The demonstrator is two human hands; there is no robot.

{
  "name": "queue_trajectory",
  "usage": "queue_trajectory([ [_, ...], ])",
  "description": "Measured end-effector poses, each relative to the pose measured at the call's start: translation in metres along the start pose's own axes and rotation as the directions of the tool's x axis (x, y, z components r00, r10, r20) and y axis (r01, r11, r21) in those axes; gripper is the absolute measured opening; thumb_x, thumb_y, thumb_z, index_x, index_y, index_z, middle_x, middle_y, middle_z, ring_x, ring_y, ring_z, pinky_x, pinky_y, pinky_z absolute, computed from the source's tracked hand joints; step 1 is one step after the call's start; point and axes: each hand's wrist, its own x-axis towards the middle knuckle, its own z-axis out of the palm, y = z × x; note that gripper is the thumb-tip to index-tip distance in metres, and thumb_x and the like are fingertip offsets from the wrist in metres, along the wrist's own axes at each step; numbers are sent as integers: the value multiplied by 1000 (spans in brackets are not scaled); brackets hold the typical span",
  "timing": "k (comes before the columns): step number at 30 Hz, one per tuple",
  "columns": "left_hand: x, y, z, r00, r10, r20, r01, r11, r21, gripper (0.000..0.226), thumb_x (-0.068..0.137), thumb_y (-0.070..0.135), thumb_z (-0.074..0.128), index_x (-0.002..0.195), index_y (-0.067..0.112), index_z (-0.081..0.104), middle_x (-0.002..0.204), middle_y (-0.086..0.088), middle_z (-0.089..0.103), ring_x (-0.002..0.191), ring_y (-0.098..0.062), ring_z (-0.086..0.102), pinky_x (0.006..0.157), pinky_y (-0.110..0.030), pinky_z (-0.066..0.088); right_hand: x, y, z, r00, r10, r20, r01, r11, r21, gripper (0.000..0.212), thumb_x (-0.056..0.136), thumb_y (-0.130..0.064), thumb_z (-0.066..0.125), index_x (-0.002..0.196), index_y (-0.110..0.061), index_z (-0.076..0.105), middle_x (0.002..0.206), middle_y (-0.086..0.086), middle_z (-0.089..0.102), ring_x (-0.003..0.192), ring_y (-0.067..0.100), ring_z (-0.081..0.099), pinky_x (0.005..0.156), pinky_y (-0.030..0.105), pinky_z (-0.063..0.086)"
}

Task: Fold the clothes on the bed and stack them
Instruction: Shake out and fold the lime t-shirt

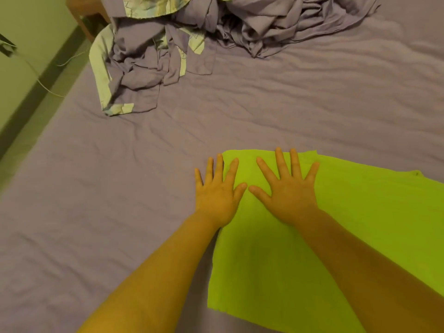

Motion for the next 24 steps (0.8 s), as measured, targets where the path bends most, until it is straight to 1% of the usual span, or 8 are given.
queue_trajectory([
  [2,-13,4,0,998,-17,56,20,999,-50,92,75,74,-16,151,28,7,160,-8,2,147,-32,1,116,-53,1,-2,-2,-2,999,20,33,-19,999,-27,76,77,-76,-8,145,-43,-3,158,3,-4,145,34,-5,104,68,-7],
  [7,-46,12,-11,994,-109,-19,97,945,-314,59,97,34,42,150,19,22,155,-7,26,138,-29,27,109,-37,25,-60,-16,4,999,23,33,-27,993,112,65,96,-58,7,143,-25,39,149,15,36,139,38,29,107,63,16],
  [10,-41,20,-19,946,-320,46,254,648,-718,72,90,16,62,149,6,22,148,-12,37,134,-28,37,107,-33,29,-99,-26,9,999,5,33,-10,984,175,58,98,-55,9,139,-25,38,144,13,43,136,35,29,106,58,20],
  [13,-23,28,-27,870,-378,317,446,325,-834,58,89,19,66,137,1,41,136,-16,52,121,-29,53,102,-39,41,-105,-38,-3,997,61,45,-73,942,329,64,95,-61,9,140,-26,39,143,8,46,136,34,34,109,52,23],
  [16,-20,43,-37,904,-226,363,409,206,-889,32,92,23,60,119,6,60,120,-15,64,109,-28,62,98,-46,47,-101,-48,-24,996,94,2,-71,741,667,75,83,-76,14,144,-34,18,154,-2,26,145,23,18,117,39,15],
  [19,-27,61,-47,924,-17,382,379,173,-909,55,91,54,49,125,12,59,121,-5,65,114,-21,60,103,-40,44,-102,-51,-46,987,108,-116,42,529,848,66,86,-61,37,142,-36,14,154,-10,19,144,7,14,115,21,12],
  [21,-36,75,-64,873,127,471,467,64,-882,66,87,70,34,112,17,64,94,1,67,85,-12,63,76,-27,51,-108,-47,-55,981,151,-124,31,508,861,66,84,-56,40,141,-39,12,156,-7,18,144,2,12,114,20,13],
  [24,-45,93,-94,754,342,562,595,9,-804,72,77,82,21,100,28,63,65,2,29,54,-8,25,49,-23,20,-122,-32,-70,969,218,-114,-23,543,839,66,82,-43,45,139,-43,12,158,-8,14,136,-8,12,113,20,19],
])
